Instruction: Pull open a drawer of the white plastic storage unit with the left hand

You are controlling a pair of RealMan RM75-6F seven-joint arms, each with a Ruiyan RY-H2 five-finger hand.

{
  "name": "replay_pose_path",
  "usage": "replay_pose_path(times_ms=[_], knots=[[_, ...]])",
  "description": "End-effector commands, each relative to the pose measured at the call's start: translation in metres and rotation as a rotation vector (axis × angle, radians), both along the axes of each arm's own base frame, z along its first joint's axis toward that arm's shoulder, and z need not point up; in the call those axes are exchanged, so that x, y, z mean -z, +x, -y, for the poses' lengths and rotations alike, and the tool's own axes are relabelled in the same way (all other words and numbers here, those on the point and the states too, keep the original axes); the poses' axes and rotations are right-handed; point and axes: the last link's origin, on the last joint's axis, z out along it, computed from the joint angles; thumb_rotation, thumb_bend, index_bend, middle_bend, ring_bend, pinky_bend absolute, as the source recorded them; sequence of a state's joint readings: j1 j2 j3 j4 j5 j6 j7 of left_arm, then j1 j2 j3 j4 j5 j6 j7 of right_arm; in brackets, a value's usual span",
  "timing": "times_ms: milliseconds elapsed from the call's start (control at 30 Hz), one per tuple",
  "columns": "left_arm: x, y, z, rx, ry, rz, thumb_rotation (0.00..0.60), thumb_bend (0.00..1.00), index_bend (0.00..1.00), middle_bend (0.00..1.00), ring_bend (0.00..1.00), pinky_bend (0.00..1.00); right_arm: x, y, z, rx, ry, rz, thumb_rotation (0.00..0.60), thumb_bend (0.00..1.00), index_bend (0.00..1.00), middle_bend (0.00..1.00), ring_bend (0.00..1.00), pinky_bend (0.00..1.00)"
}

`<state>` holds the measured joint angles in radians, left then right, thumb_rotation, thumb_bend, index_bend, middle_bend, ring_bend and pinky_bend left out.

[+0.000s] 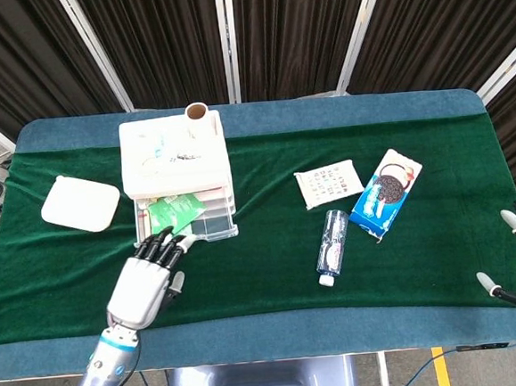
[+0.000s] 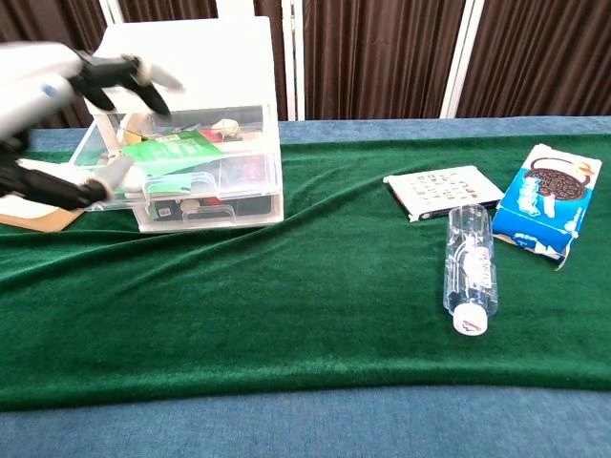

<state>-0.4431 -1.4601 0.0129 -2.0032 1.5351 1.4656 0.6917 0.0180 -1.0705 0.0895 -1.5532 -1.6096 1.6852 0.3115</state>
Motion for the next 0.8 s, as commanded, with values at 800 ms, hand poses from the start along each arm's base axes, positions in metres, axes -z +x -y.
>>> replay_pose_path(times_ms=[800], knots=[[-0.067,-0.171,0.059,-0.319,0.21,-0.118,0.6,0.21,0.0,0.0,0.0,0.0,0.022,0.007,0.002,-0.008,0.037,-0.102,0.6,0.08,0.05,0.0,0.0,0.0]])
